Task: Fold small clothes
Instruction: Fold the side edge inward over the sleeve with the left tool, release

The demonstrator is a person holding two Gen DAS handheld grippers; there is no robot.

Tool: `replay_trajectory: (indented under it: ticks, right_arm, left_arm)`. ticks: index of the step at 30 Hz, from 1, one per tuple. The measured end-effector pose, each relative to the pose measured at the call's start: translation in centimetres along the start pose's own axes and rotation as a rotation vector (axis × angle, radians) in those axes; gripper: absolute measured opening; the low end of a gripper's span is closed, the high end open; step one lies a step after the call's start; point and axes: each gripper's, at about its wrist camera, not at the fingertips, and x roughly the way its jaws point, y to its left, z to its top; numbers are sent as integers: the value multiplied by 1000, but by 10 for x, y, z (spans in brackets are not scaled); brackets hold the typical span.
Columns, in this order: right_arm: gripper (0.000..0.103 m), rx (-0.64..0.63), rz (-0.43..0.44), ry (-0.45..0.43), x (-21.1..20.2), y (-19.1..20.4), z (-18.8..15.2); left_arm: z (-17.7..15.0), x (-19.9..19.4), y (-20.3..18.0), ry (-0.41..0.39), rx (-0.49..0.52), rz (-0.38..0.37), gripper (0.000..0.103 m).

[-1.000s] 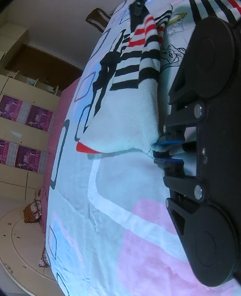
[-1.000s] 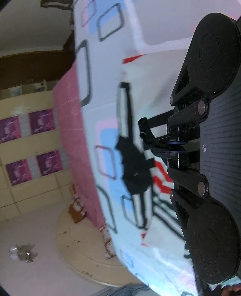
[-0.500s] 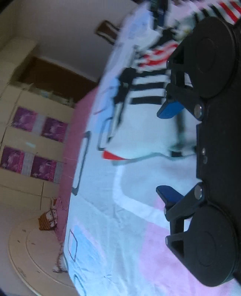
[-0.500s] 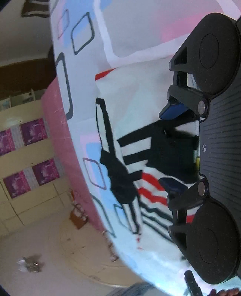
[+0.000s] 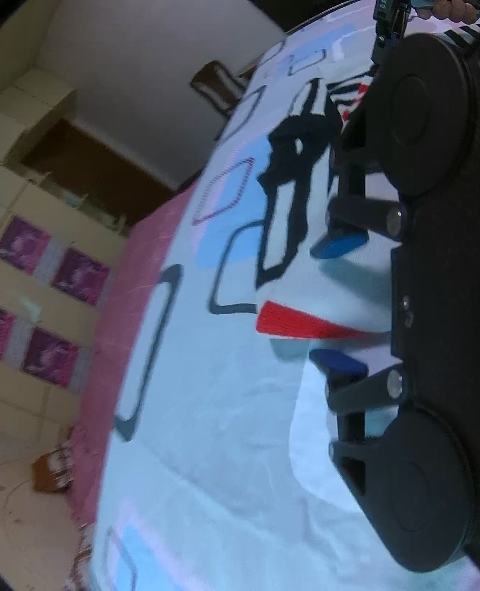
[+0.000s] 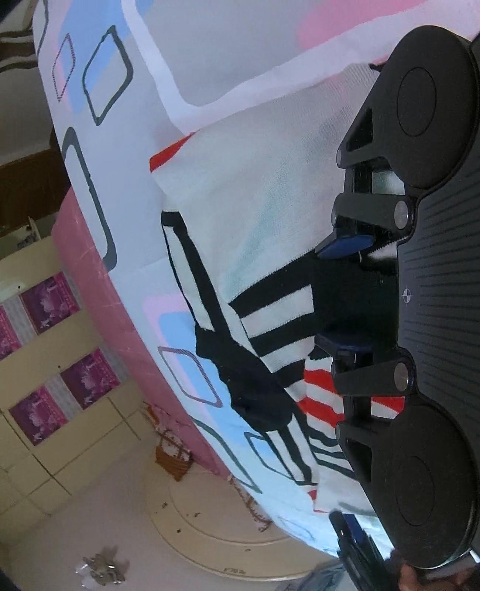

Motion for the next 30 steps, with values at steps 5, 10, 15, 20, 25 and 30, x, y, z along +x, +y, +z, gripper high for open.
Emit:
replay_trajectory:
  ticks: [5, 10, 15, 20, 25, 30]
  right_arm:
    - [41, -57, -20, -8, 8, 9, 0]
    - [24, -140, -90, -13, 10, 21, 0]
    - [60, -109, -131, -47, 10, 25, -6]
    - [11, -182, -150, -10, 20, 39, -9]
    - [9, -260, -174, -126, 4, 54, -13]
    - [9, -204, -216, -59, 24, 43, -20]
  left_arm:
    - [-3, 2, 7, -24, 12, -37, 9]
    - [-12, -4, 14, -55, 3, -44, 9]
    - [-5, 0, 10, -46, 32, -18, 23]
    - [0, 7, 13, -20, 37, -74, 9]
    - [-7, -6, 11, -109, 57, -19, 9]
    - [-10, 3, 13, -81, 20, 4, 12]
